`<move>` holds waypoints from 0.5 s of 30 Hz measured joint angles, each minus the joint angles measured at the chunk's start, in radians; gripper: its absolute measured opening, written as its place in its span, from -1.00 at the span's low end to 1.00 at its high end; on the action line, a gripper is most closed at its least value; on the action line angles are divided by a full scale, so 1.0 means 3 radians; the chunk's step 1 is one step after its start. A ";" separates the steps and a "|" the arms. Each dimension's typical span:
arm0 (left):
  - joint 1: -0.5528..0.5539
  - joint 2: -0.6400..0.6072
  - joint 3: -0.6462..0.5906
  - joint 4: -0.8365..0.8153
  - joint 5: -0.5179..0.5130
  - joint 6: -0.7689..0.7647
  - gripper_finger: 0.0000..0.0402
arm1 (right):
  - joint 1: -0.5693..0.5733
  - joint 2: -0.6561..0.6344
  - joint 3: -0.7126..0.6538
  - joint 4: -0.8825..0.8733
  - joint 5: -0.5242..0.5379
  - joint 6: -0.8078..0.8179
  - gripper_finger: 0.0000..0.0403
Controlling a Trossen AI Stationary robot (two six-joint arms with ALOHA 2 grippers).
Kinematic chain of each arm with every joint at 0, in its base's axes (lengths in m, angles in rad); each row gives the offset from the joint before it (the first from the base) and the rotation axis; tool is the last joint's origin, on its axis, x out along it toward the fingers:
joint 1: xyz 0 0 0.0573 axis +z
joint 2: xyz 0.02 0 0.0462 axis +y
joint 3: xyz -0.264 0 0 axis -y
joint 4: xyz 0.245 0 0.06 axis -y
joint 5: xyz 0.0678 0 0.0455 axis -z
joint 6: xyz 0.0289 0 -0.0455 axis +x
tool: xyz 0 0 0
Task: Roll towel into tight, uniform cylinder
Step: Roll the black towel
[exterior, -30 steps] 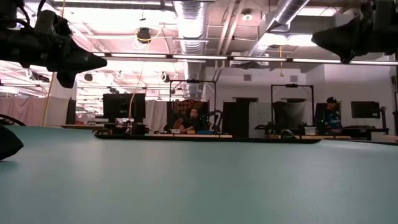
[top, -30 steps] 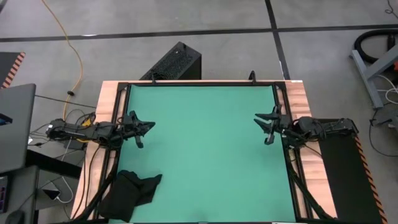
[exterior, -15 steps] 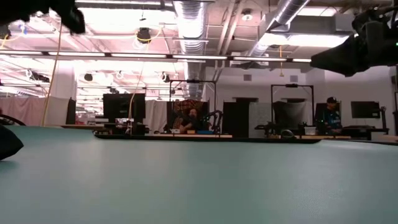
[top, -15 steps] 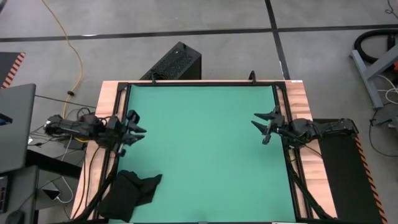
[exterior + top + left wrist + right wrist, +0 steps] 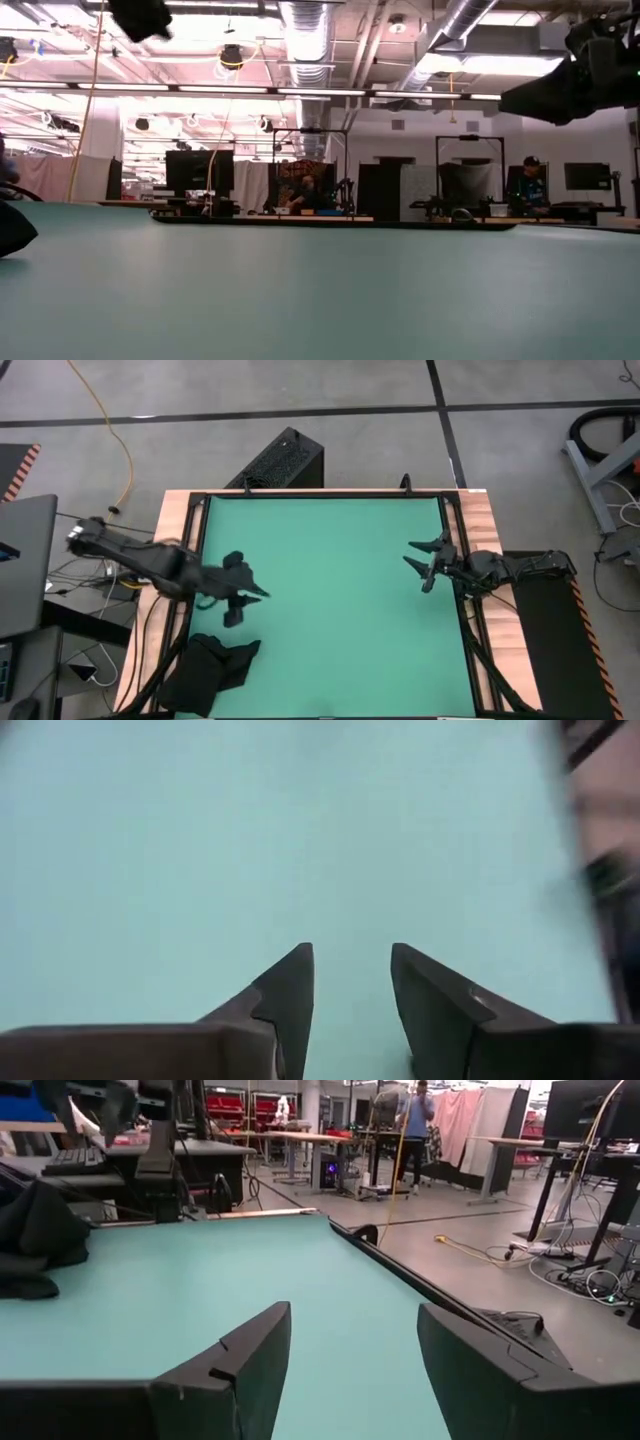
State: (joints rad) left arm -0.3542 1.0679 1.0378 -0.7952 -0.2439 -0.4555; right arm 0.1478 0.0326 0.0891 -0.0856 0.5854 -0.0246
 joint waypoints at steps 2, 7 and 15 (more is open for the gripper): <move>-0.0102 0.0416 0.0358 -0.0569 0.0016 -0.0420 -0.42 | 0.0000 0.0000 0.0001 -0.0022 0.0000 0.0000 0.21; -0.0406 0.1316 0.0988 -0.1383 0.0127 -0.0921 -0.50 | 0.0000 0.0000 0.0003 -0.0169 -0.0002 -0.0001 0.21; -0.0737 0.2391 0.1650 -0.2098 0.0310 -0.1458 -0.52 | 0.0010 0.0000 0.0003 -0.0221 -0.0036 0.0004 0.21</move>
State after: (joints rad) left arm -0.5753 1.7852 1.5328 -1.4246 -0.1508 -0.8930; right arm 0.1509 0.0326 0.0898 -0.1520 0.5745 -0.0235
